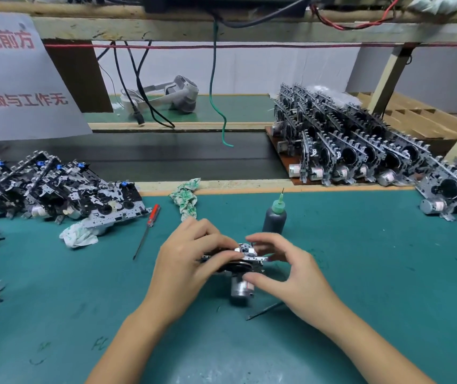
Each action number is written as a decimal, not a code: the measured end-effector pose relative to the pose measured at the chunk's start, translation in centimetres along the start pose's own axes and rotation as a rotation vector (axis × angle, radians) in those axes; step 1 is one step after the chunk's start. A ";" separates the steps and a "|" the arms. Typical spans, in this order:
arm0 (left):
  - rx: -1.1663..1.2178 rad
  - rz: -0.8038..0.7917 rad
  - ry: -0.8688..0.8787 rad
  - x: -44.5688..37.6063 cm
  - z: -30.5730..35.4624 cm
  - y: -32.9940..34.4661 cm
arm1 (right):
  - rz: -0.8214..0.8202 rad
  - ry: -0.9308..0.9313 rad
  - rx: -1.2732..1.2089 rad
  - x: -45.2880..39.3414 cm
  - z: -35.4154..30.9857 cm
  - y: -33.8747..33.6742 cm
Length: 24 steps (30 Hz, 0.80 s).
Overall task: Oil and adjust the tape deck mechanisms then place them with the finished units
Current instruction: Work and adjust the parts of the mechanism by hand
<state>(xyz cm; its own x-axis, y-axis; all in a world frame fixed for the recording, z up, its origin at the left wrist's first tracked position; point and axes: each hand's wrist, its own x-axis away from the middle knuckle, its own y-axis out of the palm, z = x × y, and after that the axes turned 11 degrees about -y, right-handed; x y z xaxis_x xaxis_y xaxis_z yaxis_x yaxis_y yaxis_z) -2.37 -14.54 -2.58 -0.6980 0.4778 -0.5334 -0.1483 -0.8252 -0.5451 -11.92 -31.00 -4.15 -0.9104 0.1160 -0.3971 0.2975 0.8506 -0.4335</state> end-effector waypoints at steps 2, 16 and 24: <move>-0.069 -0.005 0.010 -0.2 0.0 -0.2 | -0.014 0.042 0.060 0.4 0.5 -0.4; -0.017 -0.017 -0.054 -0.1 -0.2 0.5 | -0.106 0.090 0.052 -1.1 0.9 -0.8; -0.024 0.006 -0.027 -0.1 -0.3 0.6 | -0.081 0.085 -0.079 -2.1 1.2 0.2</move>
<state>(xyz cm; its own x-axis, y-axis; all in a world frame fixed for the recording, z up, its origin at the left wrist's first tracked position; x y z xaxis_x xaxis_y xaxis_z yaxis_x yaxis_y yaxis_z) -2.20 -15.01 -3.06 -0.7175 0.4641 -0.5194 -0.1276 -0.8206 -0.5570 -9.60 -31.63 -4.36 -0.9527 0.0851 -0.2918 0.2010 0.8965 -0.3948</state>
